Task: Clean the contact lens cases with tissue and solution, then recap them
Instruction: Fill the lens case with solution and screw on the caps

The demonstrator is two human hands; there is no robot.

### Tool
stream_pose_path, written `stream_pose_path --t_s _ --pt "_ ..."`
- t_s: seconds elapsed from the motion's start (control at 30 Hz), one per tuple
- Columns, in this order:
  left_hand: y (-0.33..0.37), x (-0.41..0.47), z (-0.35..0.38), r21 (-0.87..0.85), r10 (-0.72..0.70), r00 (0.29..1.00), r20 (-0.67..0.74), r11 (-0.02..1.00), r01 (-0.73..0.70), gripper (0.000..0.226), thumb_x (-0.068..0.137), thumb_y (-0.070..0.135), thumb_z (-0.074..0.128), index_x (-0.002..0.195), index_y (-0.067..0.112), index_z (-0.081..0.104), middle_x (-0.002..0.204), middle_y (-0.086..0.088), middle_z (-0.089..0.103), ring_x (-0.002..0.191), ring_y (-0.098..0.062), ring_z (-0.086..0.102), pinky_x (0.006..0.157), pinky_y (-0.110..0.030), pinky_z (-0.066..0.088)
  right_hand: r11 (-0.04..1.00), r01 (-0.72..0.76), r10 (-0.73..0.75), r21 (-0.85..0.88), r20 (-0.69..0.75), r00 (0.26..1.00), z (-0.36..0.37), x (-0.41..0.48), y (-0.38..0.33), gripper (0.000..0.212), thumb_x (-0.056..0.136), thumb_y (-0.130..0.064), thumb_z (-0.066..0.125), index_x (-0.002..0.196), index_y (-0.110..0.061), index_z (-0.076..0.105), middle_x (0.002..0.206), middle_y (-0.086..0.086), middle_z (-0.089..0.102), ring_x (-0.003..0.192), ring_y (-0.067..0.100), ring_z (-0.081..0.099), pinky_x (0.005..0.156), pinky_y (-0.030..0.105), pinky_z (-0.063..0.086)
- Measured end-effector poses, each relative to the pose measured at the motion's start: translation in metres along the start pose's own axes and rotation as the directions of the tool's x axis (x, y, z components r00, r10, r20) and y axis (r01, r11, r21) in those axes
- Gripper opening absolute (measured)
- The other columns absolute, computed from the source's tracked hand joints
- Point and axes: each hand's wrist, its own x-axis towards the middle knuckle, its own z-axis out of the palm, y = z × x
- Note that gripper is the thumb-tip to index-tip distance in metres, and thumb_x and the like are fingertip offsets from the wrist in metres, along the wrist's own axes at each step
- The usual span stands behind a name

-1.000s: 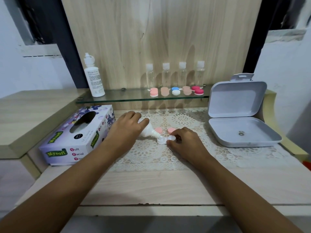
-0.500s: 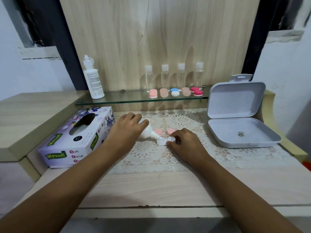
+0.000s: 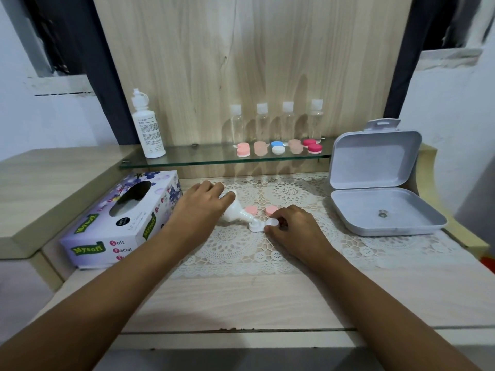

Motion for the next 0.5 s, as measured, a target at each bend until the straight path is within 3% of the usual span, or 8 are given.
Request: stream_pose_path --t_s 0.27,0.5 --pt "-0.0007 -0.0014 -0.0003 0.0 0.0 1.0 0.001 1.0 0.0 0.067 0.032 0.006 0.093 0.095 0.01 0.068 0.076 -0.007 0.064 0.065 -0.024 0.06 0.056 -0.032 0.051 1.0 0.011 -0.011 0.02 0.006 1.0 0.0001 -0.0002 0.0014 0.022 0.083 -0.027 0.061 0.101 -0.015 0.067 0.09 0.0 0.053 0.091 0.02 0.052 0.082 0.035 0.042" --pt "-0.0057 -0.001 -0.0014 -0.02 -0.024 1.0 -0.021 1.0 0.023 0.065 0.04 -0.001 0.089 0.1 0.007 0.065 0.081 -0.012 0.065 0.07 -0.029 0.061 0.057 -0.035 0.052 0.999 0.008 -0.008 0.04 0.005 1.0 0.0033 0.0013 0.006 0.016 0.081 -0.028 0.06 0.093 -0.019 0.067 0.087 -0.001 0.054 0.087 0.019 0.051 0.076 0.034 0.041"
